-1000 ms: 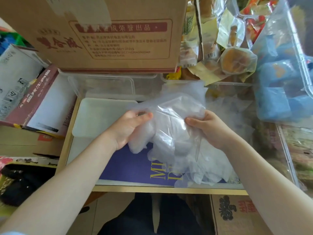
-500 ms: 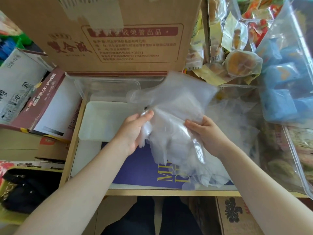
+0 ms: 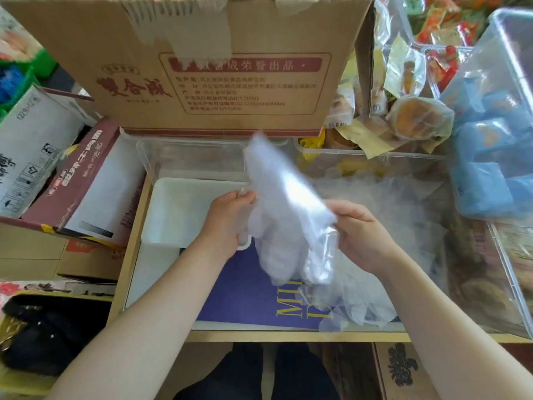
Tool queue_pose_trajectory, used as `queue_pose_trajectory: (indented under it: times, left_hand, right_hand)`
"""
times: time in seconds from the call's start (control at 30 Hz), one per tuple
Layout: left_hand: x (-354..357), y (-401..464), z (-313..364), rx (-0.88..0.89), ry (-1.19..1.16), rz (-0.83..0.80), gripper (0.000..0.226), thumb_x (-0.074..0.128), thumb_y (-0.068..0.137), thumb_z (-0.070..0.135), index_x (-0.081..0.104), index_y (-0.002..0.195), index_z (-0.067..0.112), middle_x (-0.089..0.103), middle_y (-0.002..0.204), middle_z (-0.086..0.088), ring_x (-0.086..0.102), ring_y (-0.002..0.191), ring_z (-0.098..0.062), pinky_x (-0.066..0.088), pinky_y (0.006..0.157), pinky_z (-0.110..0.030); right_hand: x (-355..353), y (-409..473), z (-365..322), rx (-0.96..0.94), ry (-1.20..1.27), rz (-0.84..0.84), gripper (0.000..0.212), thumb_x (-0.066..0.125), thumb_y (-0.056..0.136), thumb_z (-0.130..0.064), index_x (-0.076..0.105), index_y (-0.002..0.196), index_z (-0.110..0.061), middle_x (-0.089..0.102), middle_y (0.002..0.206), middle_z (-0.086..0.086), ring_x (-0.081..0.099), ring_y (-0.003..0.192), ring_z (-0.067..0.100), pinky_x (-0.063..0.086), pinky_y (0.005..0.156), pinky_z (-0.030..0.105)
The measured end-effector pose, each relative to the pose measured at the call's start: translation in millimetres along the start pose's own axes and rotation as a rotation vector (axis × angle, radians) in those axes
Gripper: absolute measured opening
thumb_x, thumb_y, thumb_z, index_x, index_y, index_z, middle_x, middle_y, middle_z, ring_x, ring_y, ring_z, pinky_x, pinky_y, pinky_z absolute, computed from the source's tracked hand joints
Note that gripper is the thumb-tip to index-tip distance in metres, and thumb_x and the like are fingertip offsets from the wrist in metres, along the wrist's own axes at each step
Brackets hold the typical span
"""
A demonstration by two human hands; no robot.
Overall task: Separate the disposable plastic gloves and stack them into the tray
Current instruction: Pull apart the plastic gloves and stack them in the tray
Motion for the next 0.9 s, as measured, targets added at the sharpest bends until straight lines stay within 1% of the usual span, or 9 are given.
queue_pose_trajectory:
  times: [0.1, 0.17, 0.3, 0.43, 0.5, 0.6, 0.7, 0.8, 0.9]
  left_hand:
    - [-21.1, -12.5, -1.3, -0.094, -0.175, 0.224, 0.051, 0.05, 0.074, 0.068, 0.054, 0.076, 0.017, 0.067, 0.09, -0.007, 0.05, 0.067, -0.02, 0.043, 0.057, -0.022]
    - [-8.4, -7.4, -0.2, -0.191, -0.188, 0.005, 0.044, 0.036, 0.095, 0.05, 0.053, 0.07, 0.017, 0.069, 0.079, -0.008, 0.051, 0.065, -0.02, 0.044, 0.055, -0.022]
    - [-21.9, -3.1, 1.8, -0.108, -0.405, -0.157, 0.074, 0.022, 0.085, 0.074, 0.068, 0.089, 0.017, 0.074, 0.083, -0.002, 0.068, 0.083, -0.016, 0.051, 0.078, -0.031]
    - [-25.9, -6.9, 6.2, 0.16, 0.016, -0.048, 0.008, 0.065, 0.086, 0.023, 0.064, 0.094, 0.022, 0.069, 0.085, 0.005, 0.065, 0.086, -0.014, 0.049, 0.073, -0.025]
    - [-30.0, -4.5, 10.9, 0.253, 0.134, -0.016, 0.024, 0.065, 0.086, 0.008, 0.06, 0.101, 0.027, 0.067, 0.093, 0.006, 0.063, 0.088, -0.011, 0.047, 0.081, -0.027]
    - [-26.3, -5.7, 21.7, 0.367, 0.323, -0.029, 0.028, 0.063, 0.087, 0.008, 0.058, 0.105, 0.029, 0.067, 0.096, 0.006, 0.063, 0.093, -0.012, 0.049, 0.089, -0.032]
    - [-14.9, -9.9, 23.6, 0.424, 0.485, -0.138, 0.035, 0.068, 0.082, 0.017, 0.058, 0.116, 0.017, 0.067, 0.107, -0.004, 0.063, 0.102, -0.02, 0.049, 0.093, -0.041]
    - [-11.9, -15.9, 27.8, 0.484, 0.466, -0.206, 0.054, 0.073, 0.078, 0.016, 0.049, 0.127, 0.011, 0.063, 0.107, 0.004, 0.06, 0.103, -0.016, 0.047, 0.092, -0.031]
    - [-26.5, -22.2, 39.3, 0.569, 0.441, -0.057, 0.086, 0.077, 0.075, 0.011, 0.024, 0.143, 0.017, 0.051, 0.116, 0.011, 0.053, 0.107, -0.01, 0.041, 0.09, -0.013]
  right_hand:
    - [1.7, -3.4, -6.2, 0.006, -0.161, -0.097, 0.038, 0.046, 0.065, -0.004, 0.079, 0.076, -0.02, 0.074, 0.088, -0.003, 0.066, 0.09, 0.01, 0.048, 0.078, 0.021]
    - [1.5, -4.5, -7.0, -0.002, -0.23, -0.097, 0.038, 0.043, 0.065, -0.012, 0.078, 0.077, -0.016, 0.073, 0.089, -0.002, 0.065, 0.089, 0.012, 0.047, 0.077, 0.02]
    - [-16.0, -1.7, -1.0, -0.053, -0.422, 0.23, 0.033, 0.051, 0.094, -0.021, 0.075, 0.073, -0.02, 0.073, 0.082, -0.006, 0.063, 0.082, 0.006, 0.044, 0.08, 0.019]
    - [-14.0, -2.3, 23.6, -0.014, -0.502, 0.282, 0.021, 0.069, 0.081, -0.006, 0.066, 0.067, -0.022, 0.06, 0.066, -0.008, 0.048, 0.062, 0.008, 0.037, 0.061, 0.024]
    - [-12.9, -2.3, 32.1, 0.008, -0.518, 0.271, 0.02, 0.073, 0.078, -0.006, 0.056, 0.08, -0.017, 0.054, 0.079, -0.005, 0.044, 0.069, 0.012, 0.034, 0.06, 0.025]
    - [-15.7, 2.5, 23.8, -0.016, -0.751, 0.334, 0.063, 0.079, 0.073, -0.016, 0.041, 0.123, -0.021, 0.041, 0.121, -0.01, 0.039, 0.11, 0.006, 0.03, 0.088, 0.017]
    - [13.6, 16.1, 16.9, -0.111, -0.909, 0.138, 0.072, 0.076, 0.077, -0.022, 0.038, 0.137, -0.018, 0.041, 0.13, -0.012, 0.038, 0.121, 0.004, 0.028, 0.099, 0.019]
    - [34.8, 23.5, 24.4, -0.037, -0.782, 0.035, 0.016, 0.067, 0.085, -0.019, 0.06, 0.099, -0.017, 0.058, 0.089, -0.009, 0.053, 0.083, 0.009, 0.04, 0.074, 0.025]
    - [39.3, 26.6, 30.5, -0.004, -0.661, 0.063, 0.026, 0.062, 0.089, -0.015, 0.046, 0.068, -0.011, 0.04, 0.06, -0.005, 0.036, 0.057, 0.011, 0.027, 0.054, 0.027]
Point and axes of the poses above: each hand's wrist, its own y-axis towards the middle knuckle, its own x-axis out of the palm, z = x × y, the point moved 8 cm from there along y, towards the middle knuckle
